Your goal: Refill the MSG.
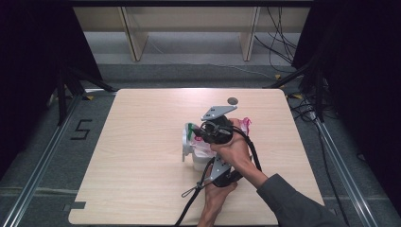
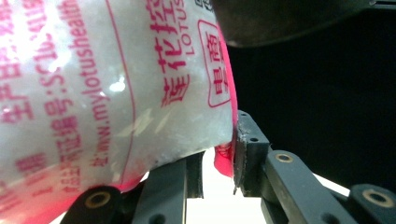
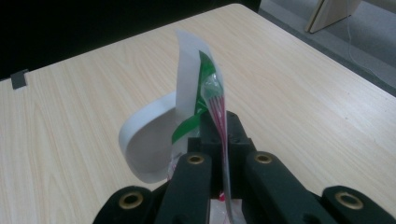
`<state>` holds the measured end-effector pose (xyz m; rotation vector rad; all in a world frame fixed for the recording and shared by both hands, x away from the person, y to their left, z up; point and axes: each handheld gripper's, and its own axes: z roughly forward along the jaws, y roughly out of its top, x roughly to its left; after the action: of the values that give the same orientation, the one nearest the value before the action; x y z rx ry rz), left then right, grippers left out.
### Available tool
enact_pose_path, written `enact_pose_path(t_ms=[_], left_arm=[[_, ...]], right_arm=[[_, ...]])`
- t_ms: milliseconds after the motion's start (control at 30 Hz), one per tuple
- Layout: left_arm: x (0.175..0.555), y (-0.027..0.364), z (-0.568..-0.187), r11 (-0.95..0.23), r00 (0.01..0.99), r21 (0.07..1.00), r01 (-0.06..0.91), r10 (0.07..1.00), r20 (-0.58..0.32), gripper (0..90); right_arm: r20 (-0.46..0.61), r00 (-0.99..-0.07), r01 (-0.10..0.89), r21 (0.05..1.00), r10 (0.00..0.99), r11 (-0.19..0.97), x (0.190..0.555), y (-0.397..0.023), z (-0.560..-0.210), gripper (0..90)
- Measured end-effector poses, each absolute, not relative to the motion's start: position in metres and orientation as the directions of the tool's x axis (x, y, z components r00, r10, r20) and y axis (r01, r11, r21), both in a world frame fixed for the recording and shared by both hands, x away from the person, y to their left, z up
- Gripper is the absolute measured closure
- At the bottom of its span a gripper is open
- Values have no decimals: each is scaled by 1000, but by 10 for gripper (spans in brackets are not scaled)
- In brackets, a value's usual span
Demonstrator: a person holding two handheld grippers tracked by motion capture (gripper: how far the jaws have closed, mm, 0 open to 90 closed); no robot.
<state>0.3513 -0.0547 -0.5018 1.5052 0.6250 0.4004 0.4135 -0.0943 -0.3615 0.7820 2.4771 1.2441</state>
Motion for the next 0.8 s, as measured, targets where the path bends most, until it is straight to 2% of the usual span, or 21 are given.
enact_pose_path(t_ms=[633, 800], left_arm=[[350, -54, -501, 51, 781, 990, 130, 611, -134, 754], [351, -54, -503, 44, 780, 990, 133, 611, -133, 755]], right_arm=[[21, -816, 347, 817, 578, 460, 414, -96, -360, 900], [12, -826, 343, 803, 564, 487, 415, -96, -361, 900]])
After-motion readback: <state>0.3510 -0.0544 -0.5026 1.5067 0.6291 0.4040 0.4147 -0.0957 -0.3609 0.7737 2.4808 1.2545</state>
